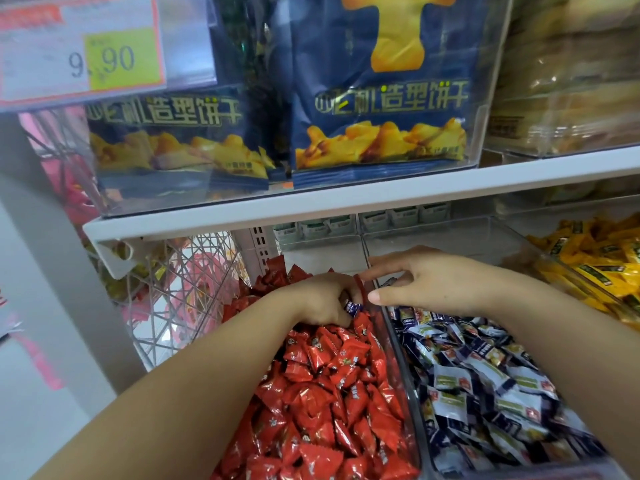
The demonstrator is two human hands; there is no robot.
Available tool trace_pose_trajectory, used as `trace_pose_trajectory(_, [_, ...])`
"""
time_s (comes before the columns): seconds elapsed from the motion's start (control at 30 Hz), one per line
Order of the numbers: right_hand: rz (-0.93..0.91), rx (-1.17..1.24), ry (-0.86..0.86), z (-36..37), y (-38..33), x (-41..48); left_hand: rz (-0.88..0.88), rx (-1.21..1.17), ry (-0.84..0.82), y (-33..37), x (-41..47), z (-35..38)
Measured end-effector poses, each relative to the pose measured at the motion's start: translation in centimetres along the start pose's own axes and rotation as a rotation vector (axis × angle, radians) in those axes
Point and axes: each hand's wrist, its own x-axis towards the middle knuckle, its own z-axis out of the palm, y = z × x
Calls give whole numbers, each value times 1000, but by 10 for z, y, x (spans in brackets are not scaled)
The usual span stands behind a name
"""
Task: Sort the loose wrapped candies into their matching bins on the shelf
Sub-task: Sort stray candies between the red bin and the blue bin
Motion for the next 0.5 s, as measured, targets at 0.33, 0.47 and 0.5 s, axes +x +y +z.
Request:
trace_pose_trajectory(0.33, [9,-9,-1,-1,0,-1,-12,-61,122,-6,-9,-4])
trace_pose_trajectory(0.47, [7,-10,-1,-2,0,-2,-29,-80,166,-7,-16,-7])
trace_pose_trajectory(0.5, [8,-8,2,-2,0,-2,-32,-93,181,-8,-18,-9])
